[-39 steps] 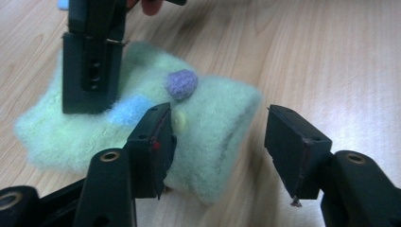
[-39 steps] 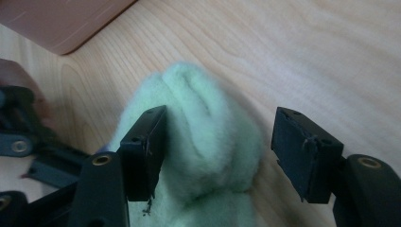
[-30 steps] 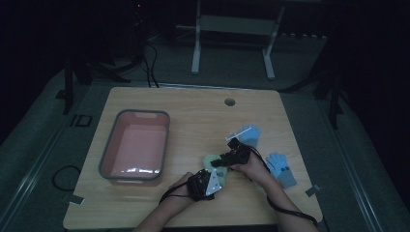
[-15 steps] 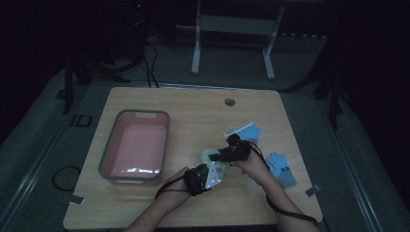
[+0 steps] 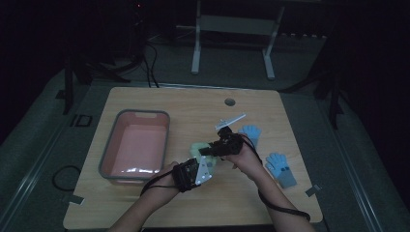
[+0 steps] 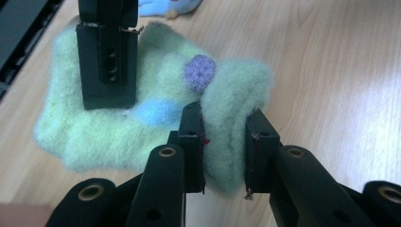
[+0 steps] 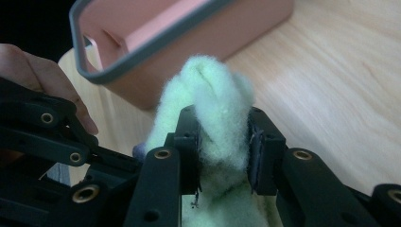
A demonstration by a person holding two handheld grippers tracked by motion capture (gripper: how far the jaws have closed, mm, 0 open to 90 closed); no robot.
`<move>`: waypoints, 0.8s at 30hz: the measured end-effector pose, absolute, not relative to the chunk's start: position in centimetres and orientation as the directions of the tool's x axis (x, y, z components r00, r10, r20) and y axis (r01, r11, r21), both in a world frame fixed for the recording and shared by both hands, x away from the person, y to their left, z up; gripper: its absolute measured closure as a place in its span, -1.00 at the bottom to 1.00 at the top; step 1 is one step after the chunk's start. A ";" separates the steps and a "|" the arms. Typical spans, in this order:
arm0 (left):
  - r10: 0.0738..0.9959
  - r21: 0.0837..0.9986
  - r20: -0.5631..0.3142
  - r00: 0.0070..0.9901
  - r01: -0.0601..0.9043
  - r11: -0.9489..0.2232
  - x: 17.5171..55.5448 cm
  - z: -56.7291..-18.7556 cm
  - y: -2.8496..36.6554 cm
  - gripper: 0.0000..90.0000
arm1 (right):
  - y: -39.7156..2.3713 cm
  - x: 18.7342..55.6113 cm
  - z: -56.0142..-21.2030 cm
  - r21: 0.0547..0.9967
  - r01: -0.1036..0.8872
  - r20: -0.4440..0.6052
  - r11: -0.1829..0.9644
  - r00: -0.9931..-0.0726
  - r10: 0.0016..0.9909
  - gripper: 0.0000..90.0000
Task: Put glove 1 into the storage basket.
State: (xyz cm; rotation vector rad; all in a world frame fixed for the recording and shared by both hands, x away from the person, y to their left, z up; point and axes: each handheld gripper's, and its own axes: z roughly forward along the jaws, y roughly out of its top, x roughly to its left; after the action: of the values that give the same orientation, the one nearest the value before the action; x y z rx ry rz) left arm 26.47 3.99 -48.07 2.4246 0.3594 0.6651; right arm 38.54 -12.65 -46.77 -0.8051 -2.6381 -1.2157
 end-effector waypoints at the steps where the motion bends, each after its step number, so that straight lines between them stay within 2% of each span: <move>1: 0.397 0.607 0.380 0.835 0.099 -0.788 26.4 -47.8 4.3 0.63 | -12.3 38.5 -46.5 0.673 0.512 0.323 0.534 -0.853 0.411 0.55; 6: 0.402 0.607 0.396 0.826 0.093 -0.789 26.1 -46.7 5.8 0.63 | -10.9 38.4 -45.3 0.686 0.494 0.315 0.535 -0.863 0.394 0.55; 7: 0.415 0.619 0.386 0.824 0.102 -0.779 26.2 -46.2 7.2 0.63 | -9.7 38.5 -44.6 0.690 0.483 0.314 0.539 -0.871 0.378 0.55; 24: 0.471 0.609 0.395 0.789 0.160 -0.777 26.2 -44.4 13.2 0.64 | -2.6 39.6 -42.3 0.698 0.427 0.295 0.575 -0.903 0.313 0.55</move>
State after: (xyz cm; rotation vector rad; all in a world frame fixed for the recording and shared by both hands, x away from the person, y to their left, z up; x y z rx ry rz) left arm 26.23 13.24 -44.37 2.4131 0.4677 0.7331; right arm 39.60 -2.63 -42.35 -0.6287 -2.6630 -1.2363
